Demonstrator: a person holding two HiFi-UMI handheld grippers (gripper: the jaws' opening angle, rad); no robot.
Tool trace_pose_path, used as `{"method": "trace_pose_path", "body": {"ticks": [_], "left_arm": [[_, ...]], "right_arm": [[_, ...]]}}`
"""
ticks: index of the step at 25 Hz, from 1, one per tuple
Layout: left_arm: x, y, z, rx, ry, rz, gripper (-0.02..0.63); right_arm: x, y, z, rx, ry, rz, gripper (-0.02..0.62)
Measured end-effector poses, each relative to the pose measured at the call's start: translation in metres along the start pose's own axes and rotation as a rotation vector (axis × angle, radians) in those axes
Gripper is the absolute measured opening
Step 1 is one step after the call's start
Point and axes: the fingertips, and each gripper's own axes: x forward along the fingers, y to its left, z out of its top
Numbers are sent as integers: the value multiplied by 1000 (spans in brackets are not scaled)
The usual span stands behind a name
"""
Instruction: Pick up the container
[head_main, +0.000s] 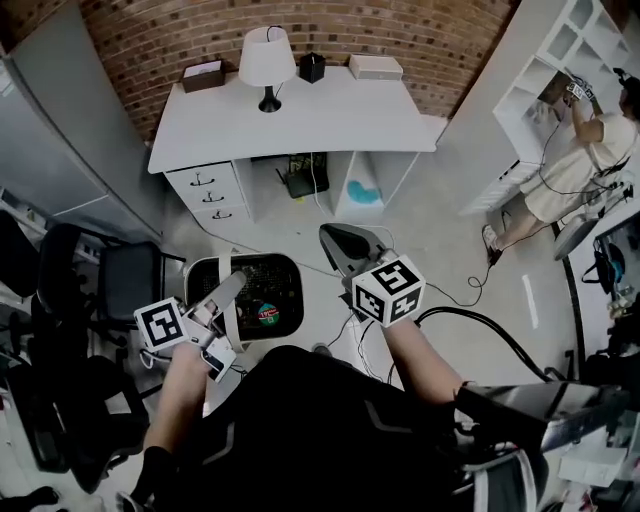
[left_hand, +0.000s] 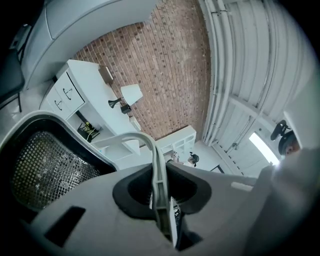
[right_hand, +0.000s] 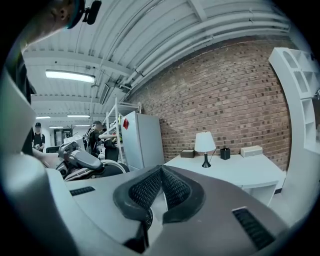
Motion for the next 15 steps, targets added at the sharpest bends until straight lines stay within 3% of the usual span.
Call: {"method": "trace_pose_path", "body": {"ticks": [15], "left_arm": [[-12, -13, 12, -12, -42, -20, 61]], "right_arm": [[1, 11, 12, -6, -11, 4, 8]]}}
